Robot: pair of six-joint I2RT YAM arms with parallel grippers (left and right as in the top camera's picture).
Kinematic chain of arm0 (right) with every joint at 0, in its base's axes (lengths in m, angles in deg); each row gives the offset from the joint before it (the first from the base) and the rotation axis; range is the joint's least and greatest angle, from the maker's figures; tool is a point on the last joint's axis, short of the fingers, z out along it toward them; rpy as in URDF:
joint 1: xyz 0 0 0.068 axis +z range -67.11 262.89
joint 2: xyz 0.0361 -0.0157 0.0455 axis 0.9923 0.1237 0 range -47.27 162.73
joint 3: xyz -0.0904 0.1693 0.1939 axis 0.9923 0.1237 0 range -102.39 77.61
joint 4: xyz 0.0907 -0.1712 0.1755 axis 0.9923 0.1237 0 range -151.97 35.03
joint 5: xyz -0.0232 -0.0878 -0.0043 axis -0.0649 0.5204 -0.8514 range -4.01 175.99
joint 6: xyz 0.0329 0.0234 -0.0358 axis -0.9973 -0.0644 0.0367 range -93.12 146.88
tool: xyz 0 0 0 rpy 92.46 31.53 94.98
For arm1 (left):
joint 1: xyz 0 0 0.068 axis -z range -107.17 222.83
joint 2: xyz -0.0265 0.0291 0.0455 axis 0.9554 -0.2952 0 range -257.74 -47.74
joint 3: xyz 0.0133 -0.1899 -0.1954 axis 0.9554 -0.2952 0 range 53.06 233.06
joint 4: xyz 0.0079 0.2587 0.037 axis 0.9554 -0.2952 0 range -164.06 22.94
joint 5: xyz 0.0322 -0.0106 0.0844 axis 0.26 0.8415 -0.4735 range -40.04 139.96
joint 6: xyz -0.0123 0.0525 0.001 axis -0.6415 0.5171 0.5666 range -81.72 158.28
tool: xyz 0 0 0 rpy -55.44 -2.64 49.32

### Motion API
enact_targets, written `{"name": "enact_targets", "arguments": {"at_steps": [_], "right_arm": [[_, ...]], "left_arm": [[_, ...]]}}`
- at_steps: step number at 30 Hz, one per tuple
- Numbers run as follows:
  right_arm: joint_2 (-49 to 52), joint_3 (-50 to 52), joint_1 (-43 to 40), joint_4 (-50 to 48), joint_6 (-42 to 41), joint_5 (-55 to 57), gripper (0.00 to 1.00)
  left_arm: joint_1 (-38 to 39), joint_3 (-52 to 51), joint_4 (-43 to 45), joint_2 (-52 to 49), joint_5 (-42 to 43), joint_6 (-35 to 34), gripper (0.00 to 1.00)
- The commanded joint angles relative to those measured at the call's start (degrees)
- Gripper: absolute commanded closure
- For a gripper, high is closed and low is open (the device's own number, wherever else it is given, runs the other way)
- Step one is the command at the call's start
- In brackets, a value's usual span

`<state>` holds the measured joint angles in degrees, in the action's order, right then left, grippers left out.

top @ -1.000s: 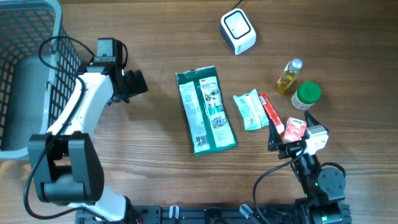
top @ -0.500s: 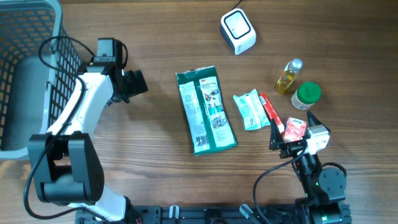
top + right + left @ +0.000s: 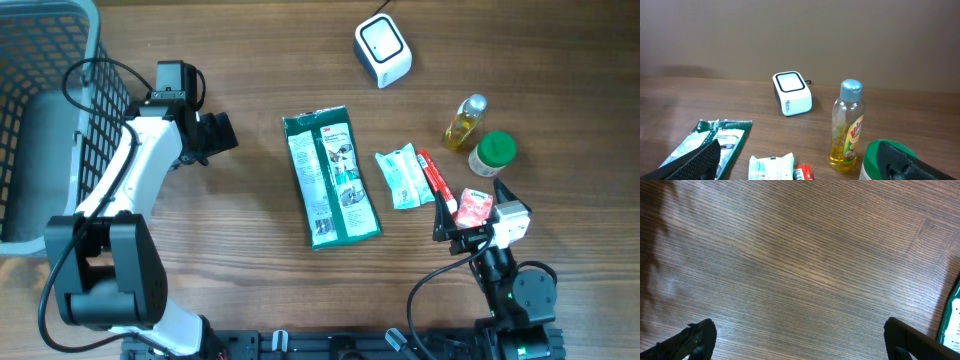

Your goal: Scan the item barcode

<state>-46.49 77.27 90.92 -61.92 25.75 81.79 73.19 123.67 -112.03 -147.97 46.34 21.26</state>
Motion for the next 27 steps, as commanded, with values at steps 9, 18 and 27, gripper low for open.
{"name": "enact_targets", "arguments": {"at_steps": [9, 18, 27], "right_arm": [[-0.5, 0.0, -0.3, -0.1, 1.1, 1.0, 0.00], [-0.5, 0.0, -0.3, -0.1, 1.1, 1.0, 0.01], [-0.5, 0.0, -0.3, -0.1, 1.1, 1.0, 0.00]], "left_arm": [[-0.2, 0.3, 0.0, 0.1, -0.8, 0.1, 0.00], [0.3, 0.2, -0.1, 10.6, -0.8, 0.1, 0.00], [0.2, 0.2, -0.1, 39.9, -0.8, 0.1, 0.00]]}}
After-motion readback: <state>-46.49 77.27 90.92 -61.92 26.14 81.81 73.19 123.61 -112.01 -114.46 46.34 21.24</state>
